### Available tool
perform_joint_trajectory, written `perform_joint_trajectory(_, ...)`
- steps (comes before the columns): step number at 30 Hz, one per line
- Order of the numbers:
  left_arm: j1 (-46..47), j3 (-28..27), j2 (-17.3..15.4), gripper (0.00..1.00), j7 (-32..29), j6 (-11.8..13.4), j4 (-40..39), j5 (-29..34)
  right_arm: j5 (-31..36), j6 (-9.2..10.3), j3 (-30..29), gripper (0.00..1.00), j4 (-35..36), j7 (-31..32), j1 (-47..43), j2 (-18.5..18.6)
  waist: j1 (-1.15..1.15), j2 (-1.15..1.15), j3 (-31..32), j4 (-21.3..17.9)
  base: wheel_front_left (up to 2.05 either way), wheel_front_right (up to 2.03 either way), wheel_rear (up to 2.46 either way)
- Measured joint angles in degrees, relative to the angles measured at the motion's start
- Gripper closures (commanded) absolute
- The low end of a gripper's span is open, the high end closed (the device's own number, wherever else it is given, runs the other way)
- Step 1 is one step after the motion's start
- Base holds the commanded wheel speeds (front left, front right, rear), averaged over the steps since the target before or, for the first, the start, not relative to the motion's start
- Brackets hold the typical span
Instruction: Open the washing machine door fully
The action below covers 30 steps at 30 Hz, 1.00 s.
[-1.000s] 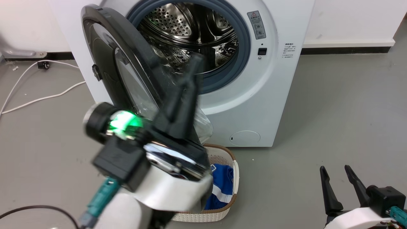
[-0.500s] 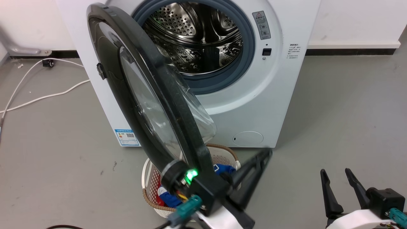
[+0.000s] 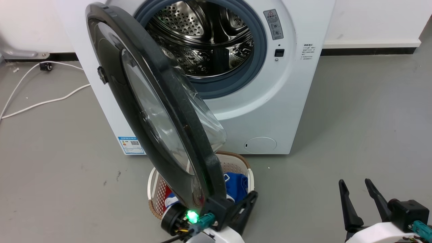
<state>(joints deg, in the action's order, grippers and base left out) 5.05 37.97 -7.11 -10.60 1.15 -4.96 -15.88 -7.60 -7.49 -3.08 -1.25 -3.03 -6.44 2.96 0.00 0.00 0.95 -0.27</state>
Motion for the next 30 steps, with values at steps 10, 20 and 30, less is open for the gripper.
perform_joint_trajectory(10, 0.1, -4.6, 0.3, 1.00, 3.3, 3.9, 3.5, -1.0, -0.2, 0.00, -0.2, 0.00, 0.2, 0.1, 0.0, 0.0, 0.00, 0.00, -0.5, -0.2, 0.00, 0.00, 0.00)
perform_joint_trajectory(20, 0.2, -5.7, 0.2, 1.00, 4.8, 5.2, 4.2, -1.5, -0.5, 0.00, -0.4, 0.00, 0.3, 0.6, 0.0, 0.0, 0.00, 0.00, -0.7, 0.5, 0.00, 0.00, 0.00)
perform_joint_trajectory(30, -2.0, -6.0, -0.7, 1.00, 5.3, 6.6, 1.8, -2.0, -0.9, 0.00, -1.0, 0.00, 0.0, 1.0, 0.0, 0.0, 0.00, 0.00, -0.5, 2.0, 0.00, 0.00, 0.00)
